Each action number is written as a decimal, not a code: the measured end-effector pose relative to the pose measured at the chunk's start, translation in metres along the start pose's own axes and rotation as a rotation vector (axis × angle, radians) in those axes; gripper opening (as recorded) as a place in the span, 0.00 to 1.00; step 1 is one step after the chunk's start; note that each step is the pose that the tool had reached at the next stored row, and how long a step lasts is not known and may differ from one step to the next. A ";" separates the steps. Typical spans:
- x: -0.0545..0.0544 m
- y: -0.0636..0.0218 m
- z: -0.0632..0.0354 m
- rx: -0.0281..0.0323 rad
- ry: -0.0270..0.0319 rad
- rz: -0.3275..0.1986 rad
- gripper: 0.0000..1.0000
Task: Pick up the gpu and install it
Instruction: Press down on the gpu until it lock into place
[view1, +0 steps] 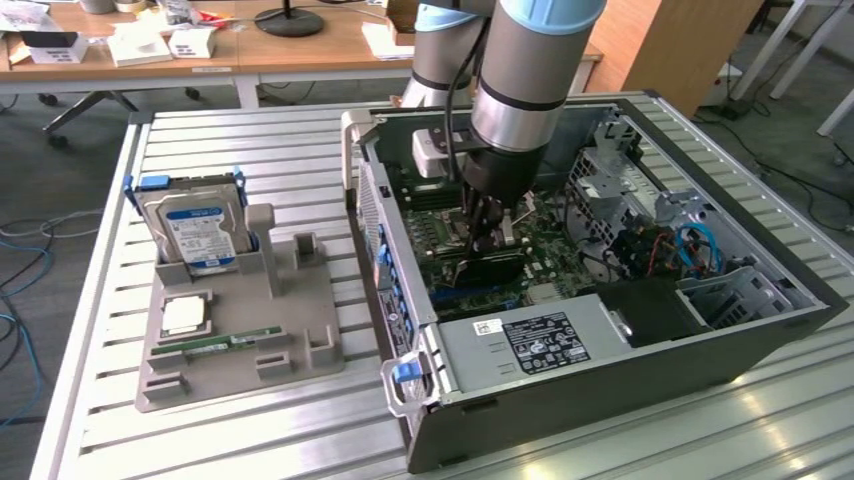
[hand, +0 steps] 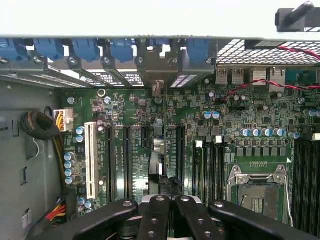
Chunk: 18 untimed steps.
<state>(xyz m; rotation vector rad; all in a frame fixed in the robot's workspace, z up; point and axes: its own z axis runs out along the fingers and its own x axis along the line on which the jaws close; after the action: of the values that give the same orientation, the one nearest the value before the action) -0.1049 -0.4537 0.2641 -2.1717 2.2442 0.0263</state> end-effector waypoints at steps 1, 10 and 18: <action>0.000 0.0000 0.0000 0.0000 0.0000 0.000 0.11; 0.000 0.0001 -0.0065 -0.0001 0.0002 0.000 0.11; -0.001 0.0000 -0.0224 0.0001 0.0001 0.000 0.11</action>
<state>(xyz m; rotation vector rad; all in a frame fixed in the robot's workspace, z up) -0.1049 -0.4538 0.2865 -2.1717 2.2441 0.0261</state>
